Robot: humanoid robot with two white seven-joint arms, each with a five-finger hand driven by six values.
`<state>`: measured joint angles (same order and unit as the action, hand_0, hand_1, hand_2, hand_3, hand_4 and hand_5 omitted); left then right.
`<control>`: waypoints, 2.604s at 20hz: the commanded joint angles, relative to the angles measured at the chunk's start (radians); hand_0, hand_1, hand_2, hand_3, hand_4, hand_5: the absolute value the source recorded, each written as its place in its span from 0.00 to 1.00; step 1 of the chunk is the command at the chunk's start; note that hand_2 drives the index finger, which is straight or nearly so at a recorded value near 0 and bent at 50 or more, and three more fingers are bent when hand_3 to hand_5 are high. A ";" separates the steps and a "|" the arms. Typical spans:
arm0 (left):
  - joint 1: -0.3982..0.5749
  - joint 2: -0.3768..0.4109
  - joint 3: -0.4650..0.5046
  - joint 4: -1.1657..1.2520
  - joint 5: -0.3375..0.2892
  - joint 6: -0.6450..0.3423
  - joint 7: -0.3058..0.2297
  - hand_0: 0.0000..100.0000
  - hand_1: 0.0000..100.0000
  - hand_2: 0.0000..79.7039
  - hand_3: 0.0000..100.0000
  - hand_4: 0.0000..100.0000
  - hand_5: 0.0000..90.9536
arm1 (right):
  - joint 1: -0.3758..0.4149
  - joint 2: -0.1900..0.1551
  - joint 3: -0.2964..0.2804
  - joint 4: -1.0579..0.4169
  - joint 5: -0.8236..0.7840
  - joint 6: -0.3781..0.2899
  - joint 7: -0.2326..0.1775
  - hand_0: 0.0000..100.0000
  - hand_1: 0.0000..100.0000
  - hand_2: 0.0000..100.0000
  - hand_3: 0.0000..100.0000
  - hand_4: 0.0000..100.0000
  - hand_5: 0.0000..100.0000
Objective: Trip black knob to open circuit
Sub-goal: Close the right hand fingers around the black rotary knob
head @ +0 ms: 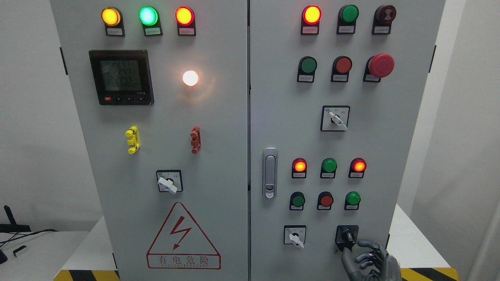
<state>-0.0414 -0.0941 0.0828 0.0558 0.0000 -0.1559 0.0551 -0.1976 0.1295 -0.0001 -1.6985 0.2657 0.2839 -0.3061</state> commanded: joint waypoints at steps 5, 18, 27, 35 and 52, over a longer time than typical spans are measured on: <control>0.000 0.000 0.000 -0.001 -0.031 -0.001 0.000 0.12 0.39 0.00 0.00 0.00 0.00 | -0.009 0.002 0.048 0.008 0.001 0.003 -0.004 0.31 0.78 0.46 0.75 0.80 0.95; 0.000 0.000 0.000 0.001 -0.031 -0.001 0.000 0.12 0.39 0.00 0.00 0.00 0.00 | -0.016 0.002 0.049 0.010 0.001 0.015 -0.008 0.31 0.79 0.49 0.77 0.81 0.95; 0.000 0.001 0.000 -0.001 -0.031 -0.001 0.000 0.12 0.39 0.00 0.00 0.00 0.00 | -0.016 0.002 0.048 0.011 0.003 0.017 -0.010 0.34 0.77 0.49 0.77 0.81 0.95; 0.000 0.000 0.000 0.001 -0.031 -0.001 0.000 0.12 0.39 0.00 0.00 0.00 0.00 | -0.016 0.002 0.048 0.013 0.003 0.018 -0.022 0.37 0.75 0.51 0.79 0.82 0.95; 0.000 0.001 0.000 -0.001 -0.031 -0.001 0.000 0.12 0.39 0.00 0.00 0.00 0.00 | -0.025 0.002 0.045 0.013 0.003 0.029 -0.022 0.41 0.74 0.52 0.80 0.82 0.96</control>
<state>-0.0414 -0.0944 0.0828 0.0557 0.0000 -0.1558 0.0552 -0.2163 0.1319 0.0465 -1.6863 0.2684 0.3128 -0.3282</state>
